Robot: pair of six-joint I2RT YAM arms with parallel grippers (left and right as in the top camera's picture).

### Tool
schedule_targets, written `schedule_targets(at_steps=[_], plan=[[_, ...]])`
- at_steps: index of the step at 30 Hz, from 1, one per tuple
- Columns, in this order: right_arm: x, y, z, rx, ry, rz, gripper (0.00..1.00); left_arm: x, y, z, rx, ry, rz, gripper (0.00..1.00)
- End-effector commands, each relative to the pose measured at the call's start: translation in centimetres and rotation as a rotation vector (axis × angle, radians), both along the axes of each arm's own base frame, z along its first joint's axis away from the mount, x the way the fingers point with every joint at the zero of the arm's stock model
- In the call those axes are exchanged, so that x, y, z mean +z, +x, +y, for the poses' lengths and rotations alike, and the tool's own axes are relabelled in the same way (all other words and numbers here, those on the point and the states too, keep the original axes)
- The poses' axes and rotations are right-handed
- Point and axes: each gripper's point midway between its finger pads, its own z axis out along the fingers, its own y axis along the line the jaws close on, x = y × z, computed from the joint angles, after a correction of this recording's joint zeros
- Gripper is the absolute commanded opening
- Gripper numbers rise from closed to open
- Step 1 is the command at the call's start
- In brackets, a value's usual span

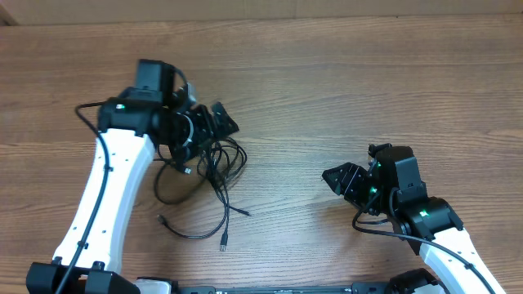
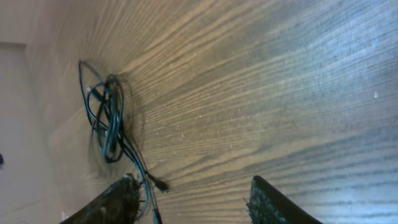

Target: Untangle cables

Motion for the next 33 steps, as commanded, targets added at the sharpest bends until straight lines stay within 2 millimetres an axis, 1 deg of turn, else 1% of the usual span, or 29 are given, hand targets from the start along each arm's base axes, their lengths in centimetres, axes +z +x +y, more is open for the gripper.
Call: schedule_targets(at_steps=[1, 3, 8, 10, 12, 13, 16, 19, 23, 26, 28, 31, 33], plan=[[0.2, 0.0, 0.2, 0.008, 0.011, 0.010, 0.60, -1.5, -0.7, 0.4, 0.047, 0.147, 0.035, 1.00], [-0.1, -0.1, 0.1, 0.008, 0.007, 0.024, 0.64, -2.0, -1.5, 0.3, 0.077, 0.216, 0.064, 0.99], [-1.2, -0.2, 0.1, 0.008, -0.006, 0.070, 0.74, -2.5, -2.8, 0.0, 0.165, 0.306, 0.106, 0.90], [-1.8, -0.5, 0.0, 0.008, -0.014, 0.100, 0.75, -2.5, -2.8, 0.0, 0.171, 0.338, 0.091, 0.82], [-2.5, -1.0, -0.1, 0.008, -0.025, 0.138, 0.75, -2.6, -2.7, 0.3, 0.181, 0.384, 0.069, 0.70], [-2.8, -1.3, -0.2, 0.008, -0.031, 0.157, 0.75, -2.6, -2.6, 0.5, 0.182, 0.410, 0.057, 0.66], [-3.7, -2.2, -0.4, 0.039, -0.057, 0.201, 0.75, -3.1, -2.5, 1.1, 0.199, 0.468, 0.042, 0.65], [-4.1, -2.8, -0.4, 0.076, -0.079, 0.212, 0.75, -4.6, -2.1, 0.7, 0.191, 0.474, 0.037, 0.57], [-4.2, -2.9, -0.2, 0.095, -0.089, 0.205, 0.75, -8.2, -1.7, -0.1, 0.177, 0.463, 0.047, 0.51], [-4.4, -2.7, -0.7, 0.080, -0.116, 0.198, 0.75, -10.6, -1.2, -0.8, 0.170, 0.441, 0.056, 0.43], [-4.7, -2.5, -1.3, 0.061, -0.152, 0.191, 0.76, -11.8, -0.7, -1.2, 0.166, 0.437, 0.062, 0.42], [-4.9, -2.3, -1.7, 0.048, -0.174, 0.188, 0.76, -13.4, -0.1, -1.4, 0.156, 0.448, 0.074, 0.41], [-4.9, -2.1, -1.6, 0.048, -0.172, 0.182, 0.76, -14.6, -0.2, -1.4, 0.151, 0.465, 0.100, 0.35]])
